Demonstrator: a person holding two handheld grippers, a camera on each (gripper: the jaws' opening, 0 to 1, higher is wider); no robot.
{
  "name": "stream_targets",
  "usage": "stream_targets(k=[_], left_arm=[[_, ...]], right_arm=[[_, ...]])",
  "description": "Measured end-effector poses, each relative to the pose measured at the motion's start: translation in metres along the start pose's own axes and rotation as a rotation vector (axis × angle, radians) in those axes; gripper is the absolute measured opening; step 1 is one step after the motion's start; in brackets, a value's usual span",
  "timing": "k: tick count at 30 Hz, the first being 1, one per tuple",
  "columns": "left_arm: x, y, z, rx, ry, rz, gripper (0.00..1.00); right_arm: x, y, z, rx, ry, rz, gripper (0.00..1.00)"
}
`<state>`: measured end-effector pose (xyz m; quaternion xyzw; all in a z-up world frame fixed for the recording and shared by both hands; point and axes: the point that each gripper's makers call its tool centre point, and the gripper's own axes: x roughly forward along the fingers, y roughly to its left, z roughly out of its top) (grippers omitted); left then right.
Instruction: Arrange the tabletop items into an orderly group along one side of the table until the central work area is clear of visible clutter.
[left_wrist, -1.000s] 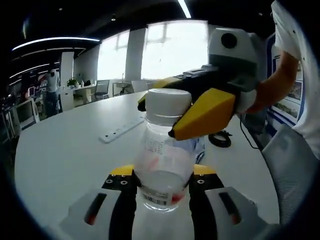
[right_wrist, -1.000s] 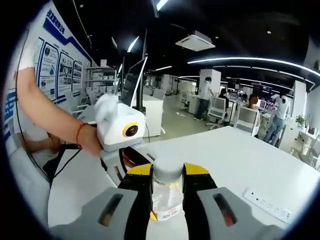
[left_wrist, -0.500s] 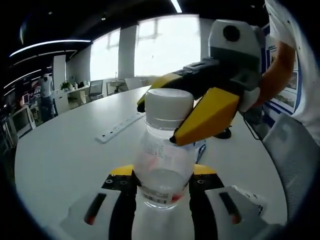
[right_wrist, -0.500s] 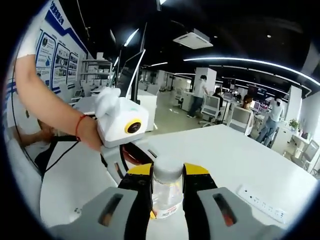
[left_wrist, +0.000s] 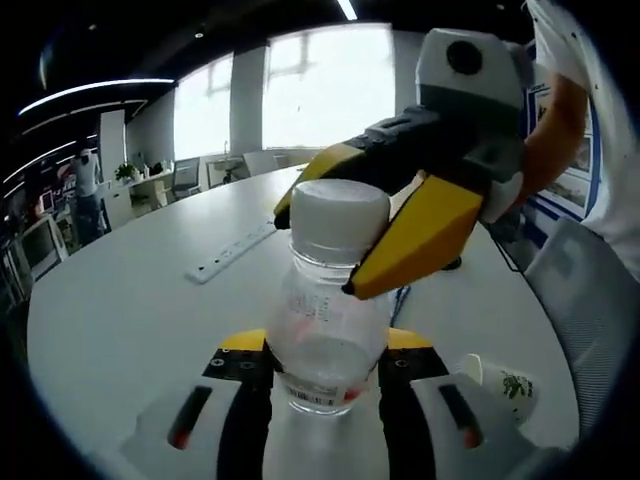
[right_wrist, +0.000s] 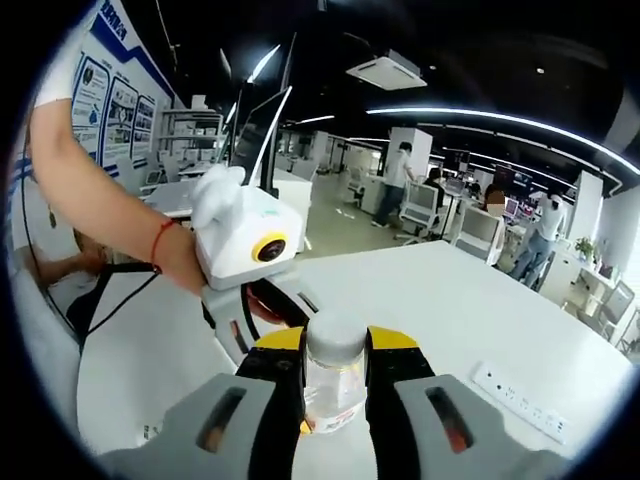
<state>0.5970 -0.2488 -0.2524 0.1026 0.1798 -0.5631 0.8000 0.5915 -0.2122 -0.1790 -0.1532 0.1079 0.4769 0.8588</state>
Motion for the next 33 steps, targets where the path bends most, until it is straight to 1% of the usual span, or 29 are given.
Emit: stream_targets(k=[6, 8, 13, 18, 22, 27, 33], left_arm=[[-0.001, 0.004, 0.001, -0.005, -0.007, 0.004, 0.41], [-0.001, 0.005, 0.002, -0.010, -0.009, 0.008, 0.41], [-0.001, 0.007, 0.004, -0.018, -0.017, 0.022, 0.42], [0.000, 0.007, 0.005, -0.028, -0.023, 0.022, 0.42], [0.001, 0.009, 0.006, -0.036, -0.027, 0.030, 0.43], [0.001, 0.010, 0.008, -0.041, -0.032, 0.033, 0.43], [0.001, 0.012, 0.008, -0.047, -0.038, 0.037, 0.44]], right_arm=[[0.002, -0.003, 0.000, 0.018, 0.005, -0.010, 0.20], [0.003, -0.006, 0.000, 0.039, 0.011, -0.016, 0.20], [0.004, -0.009, 0.000, 0.061, 0.020, -0.020, 0.20], [0.004, -0.010, 0.000, 0.067, 0.018, -0.025, 0.20], [0.004, -0.012, 0.000, 0.084, 0.017, -0.026, 0.21], [0.005, -0.012, 0.001, 0.083, 0.018, -0.020, 0.21], [0.006, -0.015, 0.000, 0.119, 0.011, -0.013, 0.21]])
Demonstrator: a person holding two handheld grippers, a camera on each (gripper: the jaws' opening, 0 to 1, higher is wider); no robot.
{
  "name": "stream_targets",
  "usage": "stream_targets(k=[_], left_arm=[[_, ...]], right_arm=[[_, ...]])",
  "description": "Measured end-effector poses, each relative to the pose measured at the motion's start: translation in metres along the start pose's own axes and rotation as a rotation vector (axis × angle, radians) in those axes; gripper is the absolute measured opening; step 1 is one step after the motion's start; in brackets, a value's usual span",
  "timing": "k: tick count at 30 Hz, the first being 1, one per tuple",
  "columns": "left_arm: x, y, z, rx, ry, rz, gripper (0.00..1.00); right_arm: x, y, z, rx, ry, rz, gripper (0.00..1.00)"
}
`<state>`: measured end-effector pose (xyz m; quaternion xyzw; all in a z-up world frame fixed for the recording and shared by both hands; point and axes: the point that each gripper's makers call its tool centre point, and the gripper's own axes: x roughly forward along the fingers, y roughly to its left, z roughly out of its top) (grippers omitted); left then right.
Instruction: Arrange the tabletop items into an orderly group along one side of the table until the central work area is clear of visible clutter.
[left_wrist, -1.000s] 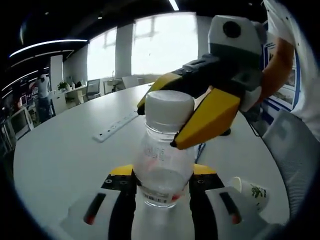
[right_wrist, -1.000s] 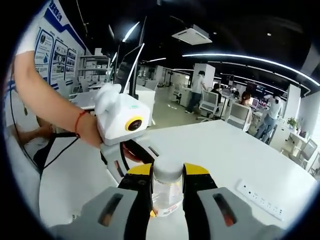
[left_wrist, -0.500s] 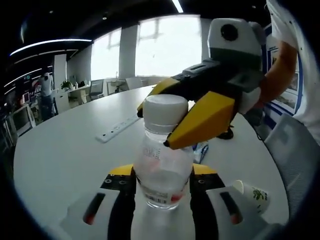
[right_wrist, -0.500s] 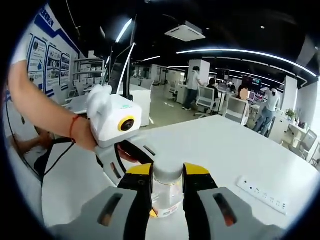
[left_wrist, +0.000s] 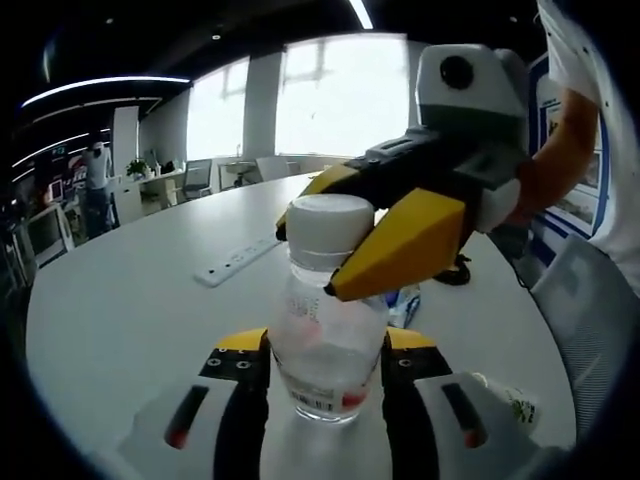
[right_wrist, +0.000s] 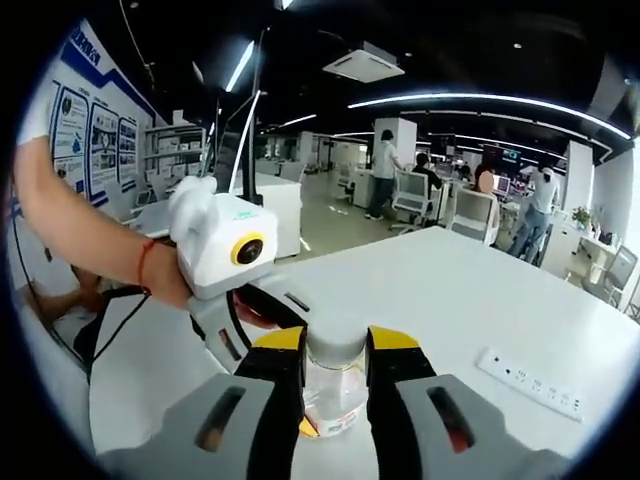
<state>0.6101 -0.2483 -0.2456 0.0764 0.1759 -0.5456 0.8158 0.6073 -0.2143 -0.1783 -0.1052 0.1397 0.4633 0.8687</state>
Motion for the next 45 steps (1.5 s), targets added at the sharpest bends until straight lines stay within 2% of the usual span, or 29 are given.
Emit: stream_targets(k=[9, 28, 45], left_arm=[[0.000, 0.000, -0.001, -0.003, 0.002, 0.005, 0.46], [-0.001, -0.004, -0.001, -0.018, 0.004, -0.003, 0.50], [-0.004, -0.009, -0.003, -0.053, 0.009, -0.008, 0.59]], right_arm=[[0.002, 0.000, -0.002, -0.004, 0.008, 0.005, 0.22], [0.001, 0.003, -0.005, -0.007, 0.015, 0.014, 0.30], [-0.002, 0.003, -0.006, -0.004, 0.015, 0.015, 0.40]])
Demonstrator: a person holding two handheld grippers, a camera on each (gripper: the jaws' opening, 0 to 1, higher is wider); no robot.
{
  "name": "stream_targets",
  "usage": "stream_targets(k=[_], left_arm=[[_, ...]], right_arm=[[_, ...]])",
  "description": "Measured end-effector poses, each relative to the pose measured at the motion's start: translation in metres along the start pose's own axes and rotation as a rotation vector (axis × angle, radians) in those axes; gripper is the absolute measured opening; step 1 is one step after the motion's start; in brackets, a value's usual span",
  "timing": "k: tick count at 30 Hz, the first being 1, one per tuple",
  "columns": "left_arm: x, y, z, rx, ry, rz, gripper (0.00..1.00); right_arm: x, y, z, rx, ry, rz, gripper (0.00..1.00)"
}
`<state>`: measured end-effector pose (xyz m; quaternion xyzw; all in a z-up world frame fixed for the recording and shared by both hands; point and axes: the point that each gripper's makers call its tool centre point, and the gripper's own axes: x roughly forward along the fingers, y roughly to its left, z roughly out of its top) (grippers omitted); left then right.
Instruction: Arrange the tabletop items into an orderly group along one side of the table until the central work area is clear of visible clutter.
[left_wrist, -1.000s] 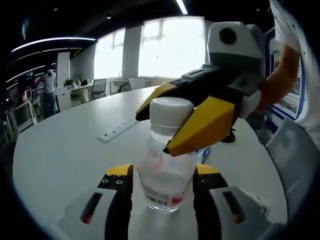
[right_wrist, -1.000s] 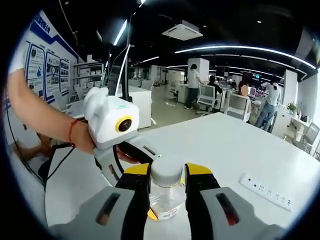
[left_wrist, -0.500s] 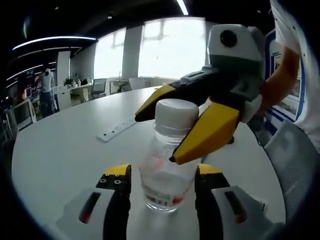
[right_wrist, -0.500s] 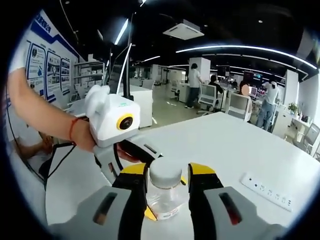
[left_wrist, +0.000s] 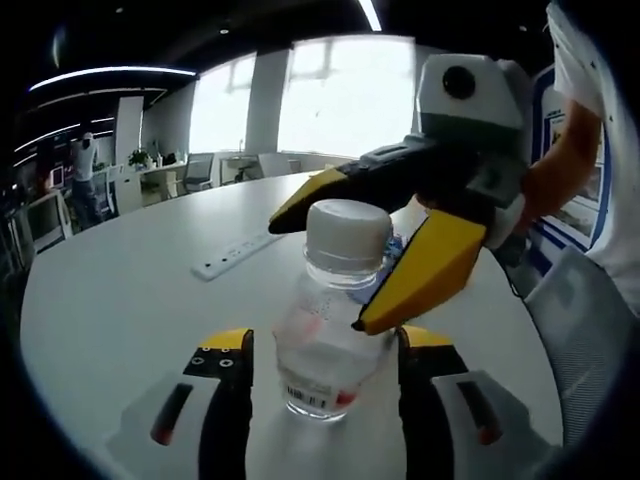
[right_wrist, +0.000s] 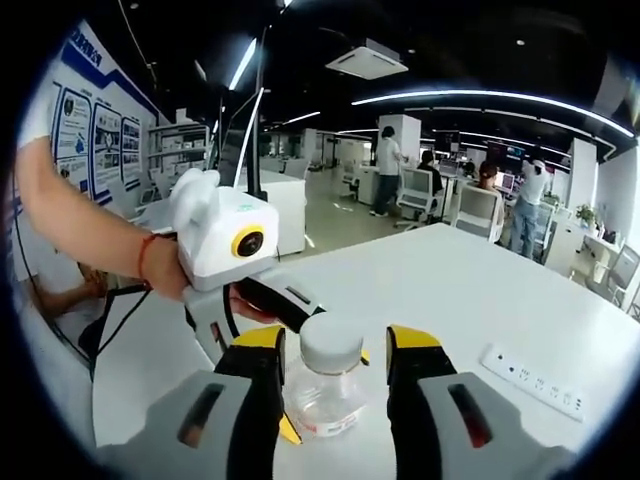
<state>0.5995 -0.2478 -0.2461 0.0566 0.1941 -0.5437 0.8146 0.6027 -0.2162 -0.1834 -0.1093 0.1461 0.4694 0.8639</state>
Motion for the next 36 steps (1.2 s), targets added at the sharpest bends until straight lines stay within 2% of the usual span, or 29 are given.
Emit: stream_targets(k=[6, 25, 36], left_arm=[[-0.004, -0.002, -0.001, -0.027, 0.003, 0.002, 0.64], [-0.022, -0.012, 0.000, -0.055, 0.025, 0.029, 0.70], [-0.039, -0.020, 0.007, -0.072, 0.022, 0.053, 0.75]], right_arm=[[-0.004, 0.000, -0.001, 0.002, 0.005, 0.003, 0.45], [-0.022, 0.000, -0.001, 0.032, 0.011, 0.019, 0.58], [-0.038, -0.001, -0.001, 0.036, 0.014, 0.036, 0.64]])
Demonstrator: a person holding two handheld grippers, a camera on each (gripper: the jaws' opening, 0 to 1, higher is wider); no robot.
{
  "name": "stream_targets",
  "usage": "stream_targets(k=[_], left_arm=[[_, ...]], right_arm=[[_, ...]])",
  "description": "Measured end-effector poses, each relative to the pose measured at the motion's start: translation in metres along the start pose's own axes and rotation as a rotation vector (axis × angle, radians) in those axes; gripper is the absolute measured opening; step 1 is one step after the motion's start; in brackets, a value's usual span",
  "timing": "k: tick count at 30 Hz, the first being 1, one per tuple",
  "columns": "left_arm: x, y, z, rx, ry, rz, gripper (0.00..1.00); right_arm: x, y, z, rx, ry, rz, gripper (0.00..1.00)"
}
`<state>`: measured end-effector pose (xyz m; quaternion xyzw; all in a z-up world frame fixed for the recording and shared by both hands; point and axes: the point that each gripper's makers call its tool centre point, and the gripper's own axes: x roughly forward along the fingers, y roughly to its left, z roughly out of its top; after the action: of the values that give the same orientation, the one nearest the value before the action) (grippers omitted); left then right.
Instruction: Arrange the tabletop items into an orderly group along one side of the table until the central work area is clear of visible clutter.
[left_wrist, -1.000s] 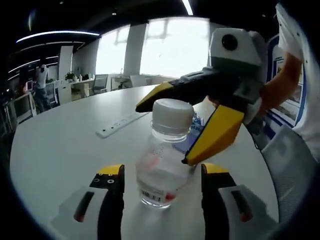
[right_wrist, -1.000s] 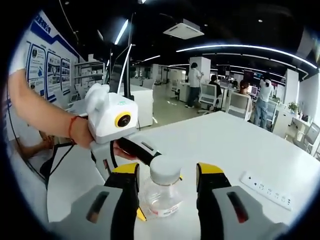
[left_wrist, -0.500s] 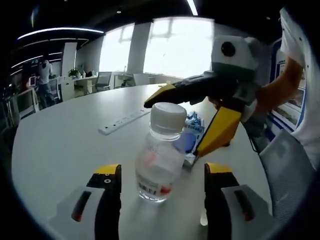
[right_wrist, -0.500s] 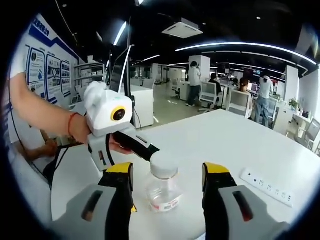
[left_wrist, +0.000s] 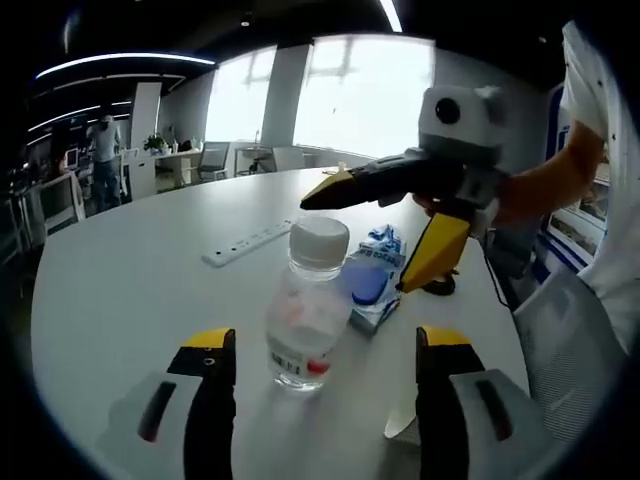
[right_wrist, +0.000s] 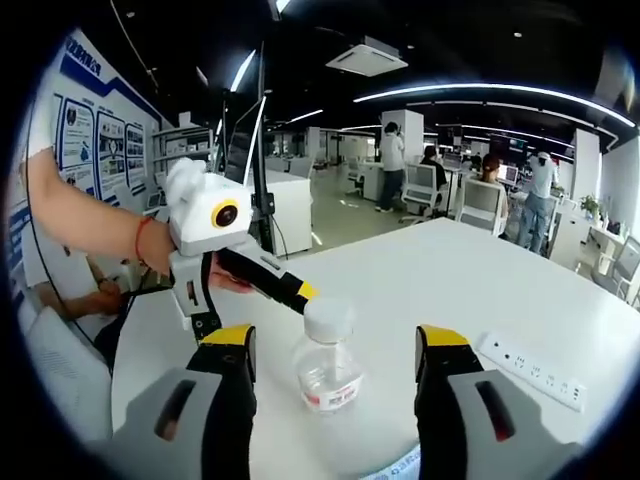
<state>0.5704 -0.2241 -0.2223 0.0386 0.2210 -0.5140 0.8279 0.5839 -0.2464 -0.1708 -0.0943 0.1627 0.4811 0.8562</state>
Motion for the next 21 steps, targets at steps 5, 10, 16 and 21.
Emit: stream_targets(k=[5, 10, 16, 21], left_arm=[[-0.008, -0.005, 0.004, -0.004, -0.005, 0.010, 0.77], [-0.018, -0.008, 0.007, -0.010, -0.011, 0.022, 0.78], [-0.028, -0.014, 0.011, -0.018, -0.017, 0.033, 0.78], [-0.034, -0.021, 0.011, -0.021, -0.015, 0.035, 0.78]], right_arm=[[-0.009, 0.000, -0.003, -0.002, 0.010, 0.004, 0.65], [-0.017, 0.001, -0.006, -0.002, 0.020, 0.007, 0.67], [-0.026, 0.001, -0.010, -0.006, 0.041, 0.018, 0.68], [-0.033, 0.001, -0.013, -0.002, 0.055, 0.028, 0.68]])
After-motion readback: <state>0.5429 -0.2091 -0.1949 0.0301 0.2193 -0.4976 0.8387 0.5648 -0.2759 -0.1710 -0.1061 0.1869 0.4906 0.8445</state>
